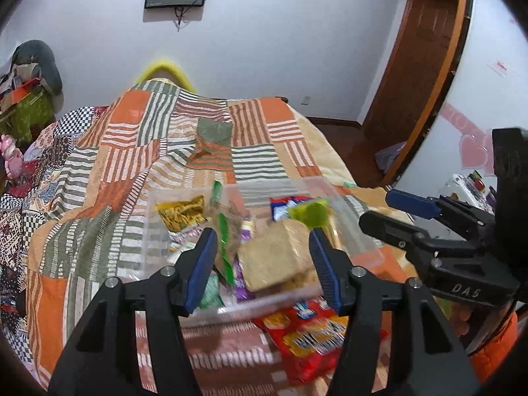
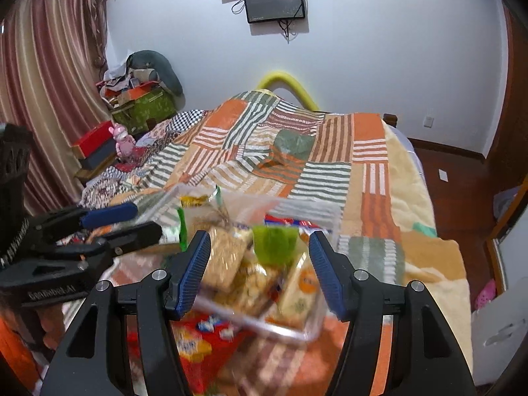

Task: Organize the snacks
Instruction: 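Grasp the red chip bag with left tool while right tool grasps the orange puff bag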

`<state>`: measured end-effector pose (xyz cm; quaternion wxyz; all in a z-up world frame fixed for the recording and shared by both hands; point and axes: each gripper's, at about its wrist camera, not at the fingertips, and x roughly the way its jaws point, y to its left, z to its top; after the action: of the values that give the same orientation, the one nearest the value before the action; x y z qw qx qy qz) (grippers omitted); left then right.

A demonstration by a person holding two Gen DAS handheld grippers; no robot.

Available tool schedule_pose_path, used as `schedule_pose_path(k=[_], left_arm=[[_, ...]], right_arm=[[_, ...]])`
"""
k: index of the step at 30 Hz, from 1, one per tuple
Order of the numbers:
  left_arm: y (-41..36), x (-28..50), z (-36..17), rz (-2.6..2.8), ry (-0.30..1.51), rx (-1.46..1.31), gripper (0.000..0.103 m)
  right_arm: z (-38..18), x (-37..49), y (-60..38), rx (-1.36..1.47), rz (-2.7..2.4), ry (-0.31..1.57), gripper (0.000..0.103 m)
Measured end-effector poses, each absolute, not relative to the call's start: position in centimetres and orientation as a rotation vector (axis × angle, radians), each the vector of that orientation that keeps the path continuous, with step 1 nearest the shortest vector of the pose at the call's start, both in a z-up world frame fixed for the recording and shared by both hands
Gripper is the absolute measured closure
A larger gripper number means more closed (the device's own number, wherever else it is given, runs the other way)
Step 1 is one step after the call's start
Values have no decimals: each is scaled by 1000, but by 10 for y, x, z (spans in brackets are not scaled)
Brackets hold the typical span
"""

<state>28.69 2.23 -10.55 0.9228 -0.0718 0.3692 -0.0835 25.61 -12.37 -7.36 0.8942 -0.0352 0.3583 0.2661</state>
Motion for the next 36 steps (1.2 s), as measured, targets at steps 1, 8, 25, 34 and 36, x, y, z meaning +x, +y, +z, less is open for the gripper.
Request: schedule_pose_path(k=[1,8,25,34,36], left_arm=[[18,283,-106,-178,763,-143,42],[-21,271,-125,-237,838,-99,30],[-32,268,-201,-248,1062,-209,7],[-30,254,-192,-273,1025,-173,27],[-25,245,-187,-260,1009,-156,30]], right_arm=[[-76,252,-127,-80,546,746,44],[-95,228,-152,-82,517,794,44],[-124,209,-182,-15,492,875,44],[-126,200,-177,-12,509,883,44],[-124,197,-174,-10,515,883,44]])
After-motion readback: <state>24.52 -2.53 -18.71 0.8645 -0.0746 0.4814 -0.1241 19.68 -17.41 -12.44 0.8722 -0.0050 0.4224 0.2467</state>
